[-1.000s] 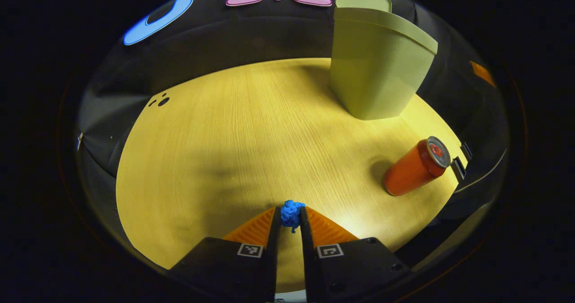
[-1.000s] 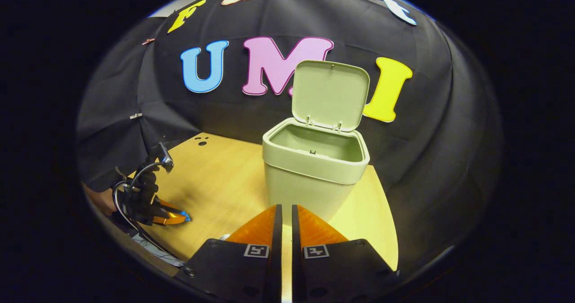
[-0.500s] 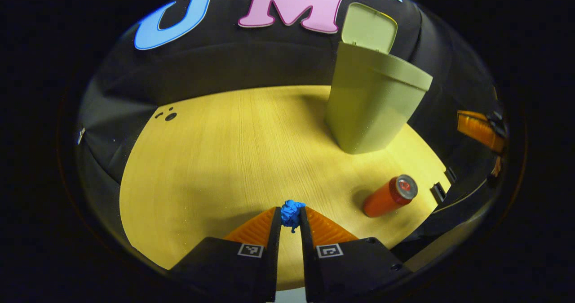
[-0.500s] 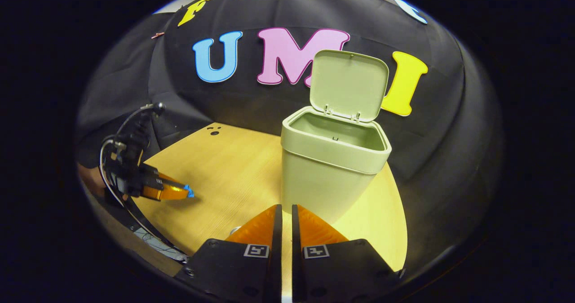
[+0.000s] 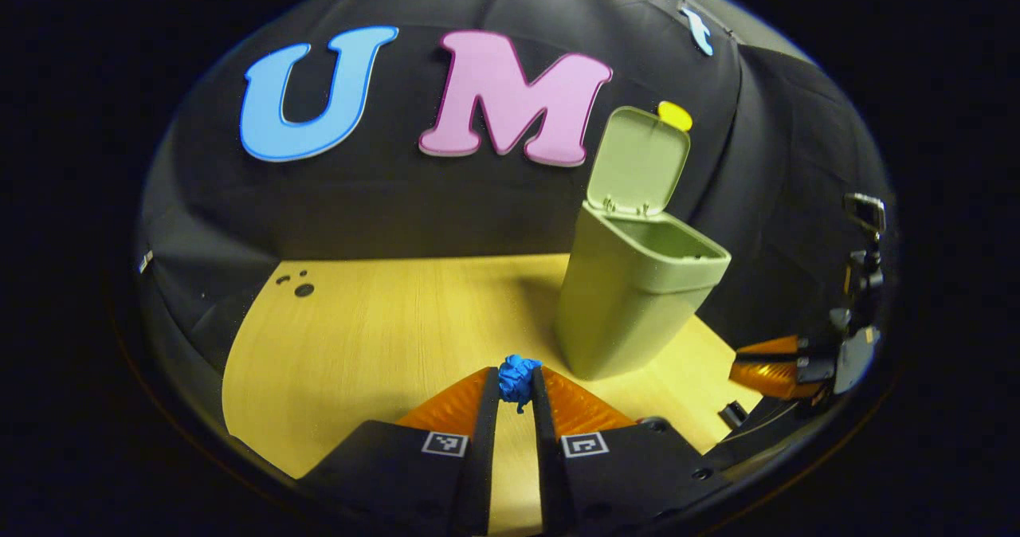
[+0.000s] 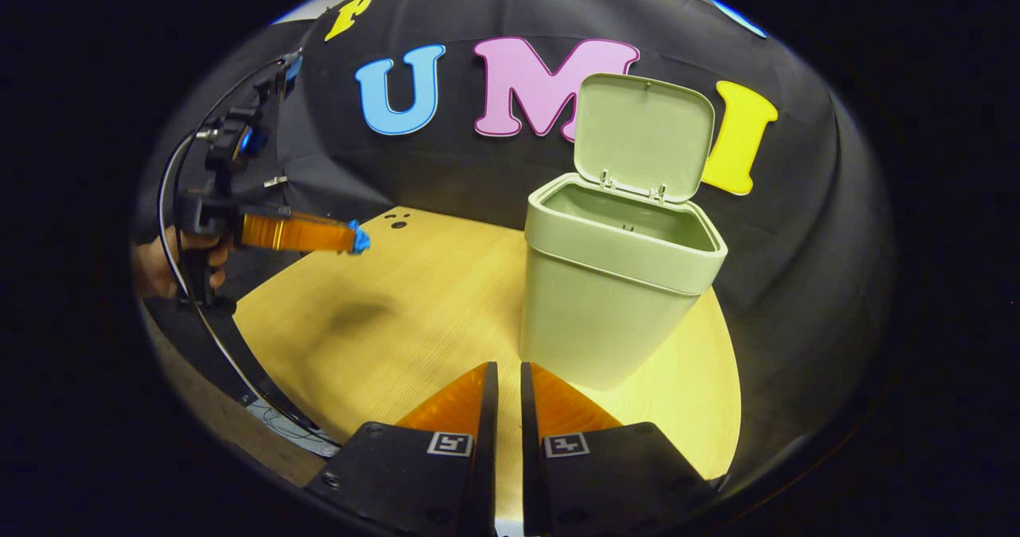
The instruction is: Press the lid of the desktop garbage bin to open it, pick up the crumpled paper on the desktop and throw it into the bin, then pick up the pop can on the desktop and drop it into the bin, and finally close the garbage bin lid.
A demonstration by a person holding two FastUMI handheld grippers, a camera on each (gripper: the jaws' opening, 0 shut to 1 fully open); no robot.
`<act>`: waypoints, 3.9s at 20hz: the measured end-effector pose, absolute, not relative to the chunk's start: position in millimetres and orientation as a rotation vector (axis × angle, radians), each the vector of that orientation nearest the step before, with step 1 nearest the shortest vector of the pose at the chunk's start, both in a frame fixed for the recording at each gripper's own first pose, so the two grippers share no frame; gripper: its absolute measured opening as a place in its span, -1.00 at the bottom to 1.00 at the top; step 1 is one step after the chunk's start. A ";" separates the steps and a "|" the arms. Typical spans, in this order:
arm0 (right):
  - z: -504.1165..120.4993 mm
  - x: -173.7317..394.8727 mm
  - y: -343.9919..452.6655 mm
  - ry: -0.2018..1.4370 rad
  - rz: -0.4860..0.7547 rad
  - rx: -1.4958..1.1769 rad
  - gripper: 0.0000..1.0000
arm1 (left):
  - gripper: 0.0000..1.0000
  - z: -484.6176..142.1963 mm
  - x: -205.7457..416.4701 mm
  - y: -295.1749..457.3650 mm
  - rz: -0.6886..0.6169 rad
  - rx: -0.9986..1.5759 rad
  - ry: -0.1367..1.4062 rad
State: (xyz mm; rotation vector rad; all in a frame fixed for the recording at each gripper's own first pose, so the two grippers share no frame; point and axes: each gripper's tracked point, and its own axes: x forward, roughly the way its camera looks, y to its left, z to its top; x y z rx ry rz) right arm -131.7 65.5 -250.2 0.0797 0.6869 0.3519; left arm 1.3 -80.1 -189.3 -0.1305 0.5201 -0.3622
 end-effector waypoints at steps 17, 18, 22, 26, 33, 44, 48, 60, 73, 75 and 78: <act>-260.8 -152.9 56.1 0.738 0.310 0.093 -0.64 | -0.43 -62.1 76.2 -220.1 -0.644 -0.143 0.194; -260.7 -154.7 53.0 0.740 0.302 0.093 -0.64 | -0.43 -62.7 79.2 -231.6 -0.664 -0.145 0.197; -260.9 -160.2 38.4 0.746 0.265 0.094 -0.64 | -0.43 -76.0 96.9 -269.2 -0.726 -0.139 0.216; -264.1 -162.9 22.2 0.755 0.217 0.116 -0.64 | -0.43 -91.4 113.5 -297.8 -0.756 -0.123 0.244; -270.8 -164.6 9.8 0.771 0.165 0.147 -0.64 | -0.43 -115.6 129.2 -315.8 -0.766 -0.101 0.295; -270.7 -167.6 8.9 0.771 0.179 0.164 -0.55 | 0.30 -123.1 129.3 -311.4 -0.733 -0.091 0.311; -266.5 -166.6 18.0 0.761 0.222 0.193 -0.35 | 0.63 -115.0 118.7 -299.3 -0.712 -0.090 0.296; -268.6 -167.5 76.3 0.771 0.452 0.212 0.74 | 0.92 -88.3 80.1 -201.8 -0.502 -0.077 0.231; -306.3 -169.5 130.0 0.840 0.629 0.098 0.77 | 0.92 -118.5 3.7 -87.5 -0.256 -0.116 0.308; -315.2 -167.8 131.8 0.855 0.635 0.072 0.78 | 0.91 -124.5 -4.7 -73.9 -0.223 -0.121 0.322; -329.5 -168.3 135.7 0.880 0.644 0.051 0.78 | 0.92 -134.5 -14.1 -57.1 -0.182 -0.130 0.344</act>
